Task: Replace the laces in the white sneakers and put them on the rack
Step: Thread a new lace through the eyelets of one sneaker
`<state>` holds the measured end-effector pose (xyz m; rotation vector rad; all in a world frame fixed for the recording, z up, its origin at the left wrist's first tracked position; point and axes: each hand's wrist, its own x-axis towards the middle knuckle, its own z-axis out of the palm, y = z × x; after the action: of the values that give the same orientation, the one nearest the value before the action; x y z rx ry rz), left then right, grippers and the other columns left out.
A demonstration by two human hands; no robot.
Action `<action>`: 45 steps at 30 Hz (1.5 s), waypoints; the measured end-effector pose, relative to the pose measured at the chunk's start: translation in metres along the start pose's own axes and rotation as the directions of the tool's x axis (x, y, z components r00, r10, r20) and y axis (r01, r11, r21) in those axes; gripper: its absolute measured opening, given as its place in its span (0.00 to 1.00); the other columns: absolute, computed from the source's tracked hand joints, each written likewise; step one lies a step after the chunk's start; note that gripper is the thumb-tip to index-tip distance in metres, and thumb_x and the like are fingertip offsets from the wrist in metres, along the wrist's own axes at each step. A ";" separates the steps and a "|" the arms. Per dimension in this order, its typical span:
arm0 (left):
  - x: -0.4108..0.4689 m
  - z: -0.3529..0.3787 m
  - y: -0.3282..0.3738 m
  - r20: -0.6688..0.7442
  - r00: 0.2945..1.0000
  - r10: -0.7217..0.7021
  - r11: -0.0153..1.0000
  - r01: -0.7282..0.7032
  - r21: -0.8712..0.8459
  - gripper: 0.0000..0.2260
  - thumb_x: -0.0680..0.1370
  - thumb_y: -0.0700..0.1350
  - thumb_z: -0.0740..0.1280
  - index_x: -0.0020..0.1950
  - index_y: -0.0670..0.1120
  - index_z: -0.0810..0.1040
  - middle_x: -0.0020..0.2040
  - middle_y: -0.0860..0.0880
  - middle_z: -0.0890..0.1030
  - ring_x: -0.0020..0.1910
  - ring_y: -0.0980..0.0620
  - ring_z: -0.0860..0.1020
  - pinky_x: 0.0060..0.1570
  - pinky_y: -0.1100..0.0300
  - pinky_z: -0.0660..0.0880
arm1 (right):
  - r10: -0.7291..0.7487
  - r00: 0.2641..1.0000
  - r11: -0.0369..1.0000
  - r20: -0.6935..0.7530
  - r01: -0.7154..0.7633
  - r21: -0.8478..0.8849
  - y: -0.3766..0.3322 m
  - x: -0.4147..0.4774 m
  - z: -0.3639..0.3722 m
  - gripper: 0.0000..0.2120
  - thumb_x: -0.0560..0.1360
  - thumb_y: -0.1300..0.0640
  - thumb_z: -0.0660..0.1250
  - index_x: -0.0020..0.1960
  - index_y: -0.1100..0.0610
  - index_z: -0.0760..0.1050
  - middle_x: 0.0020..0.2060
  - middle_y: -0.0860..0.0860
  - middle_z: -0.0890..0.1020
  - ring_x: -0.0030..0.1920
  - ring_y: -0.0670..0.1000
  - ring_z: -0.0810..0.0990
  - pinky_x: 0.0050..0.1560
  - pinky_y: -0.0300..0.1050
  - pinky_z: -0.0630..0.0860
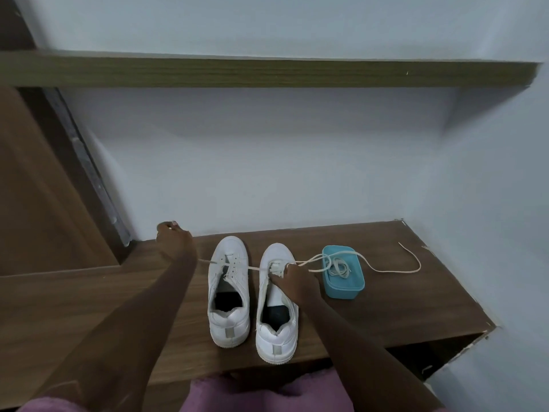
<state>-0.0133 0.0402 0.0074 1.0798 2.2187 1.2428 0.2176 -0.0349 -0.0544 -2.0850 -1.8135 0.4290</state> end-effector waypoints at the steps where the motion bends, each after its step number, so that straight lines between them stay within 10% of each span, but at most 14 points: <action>1: -0.001 0.001 -0.003 0.035 0.999 -0.014 0.993 0.010 0.118 0.15 0.81 0.41 0.55 0.67 0.40 0.67 0.66 0.38 0.70 0.64 0.40 0.70 0.61 0.51 0.67 | -0.019 1.000 1.000 -0.003 0.019 -0.019 0.001 -0.003 -0.001 0.26 0.75 0.37 0.60 0.51 0.61 0.76 0.49 0.57 0.82 0.52 0.57 0.80 0.48 0.46 0.74; 5: -0.030 0.015 -0.002 0.223 0.947 0.232 0.808 -0.315 0.497 0.20 0.78 0.47 0.60 0.70 0.49 0.66 0.72 0.44 0.64 0.70 0.45 0.64 0.67 0.47 0.61 | -0.207 0.977 0.968 -0.055 0.197 -0.156 0.010 -0.014 0.000 0.23 0.76 0.38 0.60 0.47 0.59 0.76 0.43 0.56 0.83 0.46 0.55 0.82 0.43 0.43 0.72; 7: -0.047 0.035 0.000 0.561 0.751 0.348 0.545 -0.650 0.530 0.18 0.80 0.52 0.57 0.69 0.52 0.68 0.72 0.50 0.67 0.72 0.51 0.62 0.71 0.43 0.53 | -0.311 0.950 0.916 0.011 0.303 -0.262 0.013 -0.018 0.003 0.25 0.77 0.40 0.58 0.56 0.61 0.75 0.47 0.58 0.83 0.48 0.58 0.82 0.47 0.46 0.75; 11: -0.080 0.065 0.003 0.813 0.546 0.202 0.443 -0.791 0.421 0.13 0.80 0.54 0.58 0.57 0.55 0.79 0.59 0.55 0.79 0.67 0.53 0.68 0.68 0.35 0.36 | -0.287 0.954 0.870 0.087 0.297 -0.393 0.014 -0.018 0.005 0.25 0.79 0.48 0.56 0.71 0.62 0.66 0.52 0.61 0.81 0.52 0.62 0.80 0.50 0.48 0.75; 15: -0.081 0.068 -0.003 0.747 0.631 0.210 0.451 -0.740 0.499 0.12 0.80 0.53 0.57 0.54 0.54 0.80 0.53 0.54 0.81 0.63 0.54 0.71 0.68 0.35 0.35 | -0.260 0.955 0.871 0.143 0.296 -0.391 0.006 -0.015 0.004 0.19 0.64 0.51 0.54 0.36 0.56 0.83 0.20 0.50 0.77 0.19 0.47 0.75 0.22 0.31 0.66; 20: -0.052 0.037 0.004 0.595 0.795 0.117 0.515 -0.561 0.648 0.14 0.79 0.50 0.55 0.55 0.50 0.79 0.59 0.50 0.79 0.66 0.47 0.70 0.69 0.32 0.40 | -0.310 0.937 0.806 0.161 0.349 -0.479 0.000 -0.014 0.006 0.11 0.53 0.46 0.68 0.28 0.54 0.80 0.16 0.48 0.73 0.16 0.43 0.71 0.18 0.29 0.62; 24: -0.027 -0.012 0.014 0.399 0.915 0.059 0.517 -0.370 0.772 0.13 0.76 0.51 0.58 0.52 0.47 0.79 0.55 0.44 0.80 0.66 0.43 0.70 0.69 0.34 0.42 | -0.356 0.929 0.811 0.105 0.363 -0.458 -0.001 -0.023 0.002 0.15 0.59 0.50 0.76 0.42 0.57 0.82 0.29 0.52 0.82 0.29 0.50 0.82 0.29 0.36 0.74; 27: -0.009 -0.031 0.011 0.287 0.957 0.032 0.505 -0.263 0.822 0.12 0.76 0.49 0.57 0.49 0.46 0.78 0.52 0.46 0.80 0.67 0.43 0.67 0.69 0.32 0.40 | -0.335 0.934 0.828 0.124 0.355 -0.433 0.000 -0.023 0.003 0.18 0.78 0.56 0.56 0.65 0.61 0.71 0.53 0.58 0.81 0.53 0.59 0.80 0.50 0.47 0.75; 32: -0.022 -0.015 0.014 0.386 0.920 0.068 0.415 -0.378 0.828 0.11 0.77 0.47 0.57 0.50 0.48 0.78 0.56 0.47 0.78 0.68 0.41 0.63 0.69 0.32 0.38 | -0.374 0.922 0.842 0.096 0.381 -0.381 0.002 -0.030 0.001 0.16 0.78 0.51 0.60 0.57 0.62 0.75 0.46 0.59 0.83 0.47 0.61 0.82 0.43 0.47 0.75; 38: -0.070 0.049 0.007 0.779 0.610 0.147 0.337 -0.771 0.540 0.16 0.80 0.56 0.55 0.64 0.58 0.74 0.64 0.54 0.75 0.72 0.47 0.59 0.64 0.30 0.33 | -0.382 0.913 0.819 0.142 0.406 -0.405 0.018 -0.029 0.003 0.22 0.79 0.45 0.56 0.59 0.61 0.74 0.51 0.59 0.81 0.50 0.60 0.80 0.46 0.48 0.73; 45: -0.080 0.062 0.002 0.694 0.694 0.189 0.481 -0.682 0.551 0.12 0.79 0.54 0.60 0.53 0.54 0.81 0.54 0.52 0.80 0.68 0.49 0.64 0.66 0.31 0.34 | -0.425 0.893 0.822 0.150 0.450 -0.349 0.019 -0.024 0.004 0.21 0.75 0.46 0.55 0.45 0.63 0.77 0.39 0.60 0.82 0.40 0.61 0.82 0.37 0.46 0.72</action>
<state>0.0775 0.0133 -0.0274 2.1686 2.0050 -0.1230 0.2291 -0.0610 -0.0661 -1.7863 -2.4929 0.0218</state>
